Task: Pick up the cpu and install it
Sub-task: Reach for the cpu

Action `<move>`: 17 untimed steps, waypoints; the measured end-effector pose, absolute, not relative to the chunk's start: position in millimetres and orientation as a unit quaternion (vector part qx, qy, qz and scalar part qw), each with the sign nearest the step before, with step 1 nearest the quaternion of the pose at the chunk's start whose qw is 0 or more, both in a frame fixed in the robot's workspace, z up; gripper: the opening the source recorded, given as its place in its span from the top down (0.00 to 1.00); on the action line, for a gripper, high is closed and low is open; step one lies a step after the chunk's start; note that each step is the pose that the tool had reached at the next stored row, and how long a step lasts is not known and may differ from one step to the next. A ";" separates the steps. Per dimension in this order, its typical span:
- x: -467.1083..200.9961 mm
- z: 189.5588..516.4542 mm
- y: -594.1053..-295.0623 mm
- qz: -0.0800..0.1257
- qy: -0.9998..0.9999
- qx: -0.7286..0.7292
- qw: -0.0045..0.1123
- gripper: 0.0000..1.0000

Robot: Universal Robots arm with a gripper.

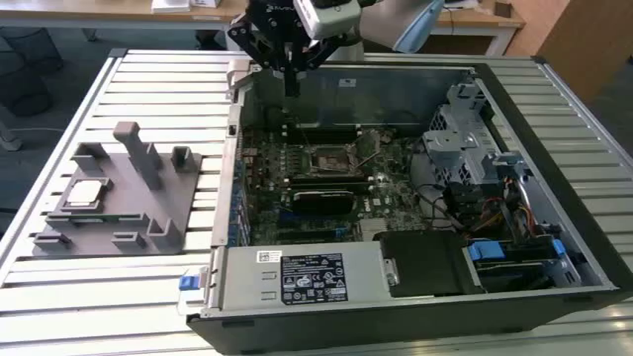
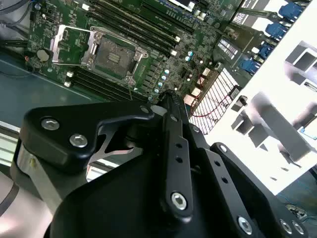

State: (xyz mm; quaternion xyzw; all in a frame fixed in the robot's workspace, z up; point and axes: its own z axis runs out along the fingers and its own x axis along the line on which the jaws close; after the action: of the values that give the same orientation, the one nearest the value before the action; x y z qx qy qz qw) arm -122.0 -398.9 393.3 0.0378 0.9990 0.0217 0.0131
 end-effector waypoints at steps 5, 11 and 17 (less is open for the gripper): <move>-122.1 393.3 -398.9 0.022 0.999 0.038 0.013 0.89; -123.7 393.3 -398.9 0.022 0.999 0.038 0.013 0.89; -126.1 393.3 -399.0 0.022 0.999 0.038 0.013 0.89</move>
State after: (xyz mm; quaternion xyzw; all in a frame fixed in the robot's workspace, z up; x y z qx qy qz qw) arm -126.1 -399.0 393.3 0.0379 0.9990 0.0217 0.0131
